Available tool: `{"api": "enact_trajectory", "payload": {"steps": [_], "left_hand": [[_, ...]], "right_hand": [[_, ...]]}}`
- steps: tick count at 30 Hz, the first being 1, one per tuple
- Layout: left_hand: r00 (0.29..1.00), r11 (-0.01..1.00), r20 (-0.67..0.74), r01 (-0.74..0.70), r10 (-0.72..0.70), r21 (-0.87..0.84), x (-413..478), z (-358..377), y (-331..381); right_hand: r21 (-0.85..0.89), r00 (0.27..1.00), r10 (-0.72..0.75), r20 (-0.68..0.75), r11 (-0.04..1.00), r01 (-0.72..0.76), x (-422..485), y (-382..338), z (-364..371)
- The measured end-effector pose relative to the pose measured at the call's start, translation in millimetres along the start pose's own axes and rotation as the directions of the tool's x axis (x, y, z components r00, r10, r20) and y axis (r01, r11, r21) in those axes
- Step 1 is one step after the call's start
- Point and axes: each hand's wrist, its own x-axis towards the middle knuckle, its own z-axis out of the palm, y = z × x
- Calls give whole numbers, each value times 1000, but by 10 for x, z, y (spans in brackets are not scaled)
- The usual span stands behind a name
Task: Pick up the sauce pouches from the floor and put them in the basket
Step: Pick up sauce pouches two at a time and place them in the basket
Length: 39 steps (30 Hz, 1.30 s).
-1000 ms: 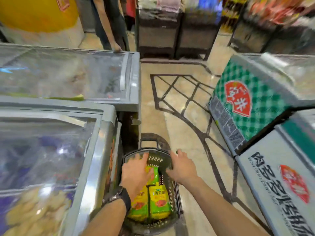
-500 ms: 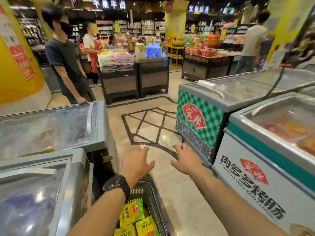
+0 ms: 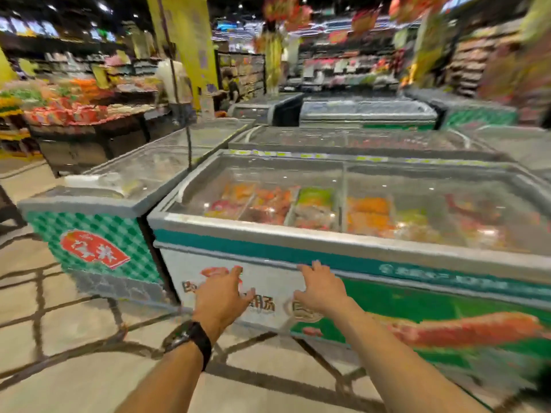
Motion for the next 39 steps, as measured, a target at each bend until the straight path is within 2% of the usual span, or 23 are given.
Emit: {"api": "enact_trajectory", "payload": {"steps": [3, 7, 11, 17, 23, 27, 30, 34, 39], "left_hand": [[977, 977, 16, -212, 212, 4, 422, 128, 927], [882, 883, 43, -467, 469, -44, 804, 279, 2024], [726, 727, 39, -685, 687, -52, 1068, 390, 2941], [447, 450, 70, -892, 892, -35, 1354, 554, 4063], [196, 201, 48, -971, 979, -130, 1380, 779, 5034], [-33, -25, 76, -995, 997, -101, 1008, 829, 5690], [-130, -114, 110, -984, 985, -138, 694, 781, 6151], [-273, -262, 108, -959, 956, -108, 313, 772, 6714], [-364, -354, 82, -928, 928, -121, -262, 846, 7731]], "right_hand": [[18, 974, 223, -34, 975, -223, -233, 907, -166], [80, 873, 484, -62, 874, -479, -639, 1858, -284], [135, 729, 681, -70, 730, -670, -1015, 2545, -365], [255, 453, 891, -36, 447, -858, -1403, 3161, -349], [345, 169, 984, -53, 177, -922, -1925, 3377, -199], [343, -64, 998, 29, -70, -937, -2675, 3444, -6], [365, -210, 974, 83, -226, -903, -3172, 3549, 47], [378, -321, 942, 102, -335, -863, -3666, 3842, 46], [407, -383, 917, 107, -392, -825, -4234, 4501, 100]]}}
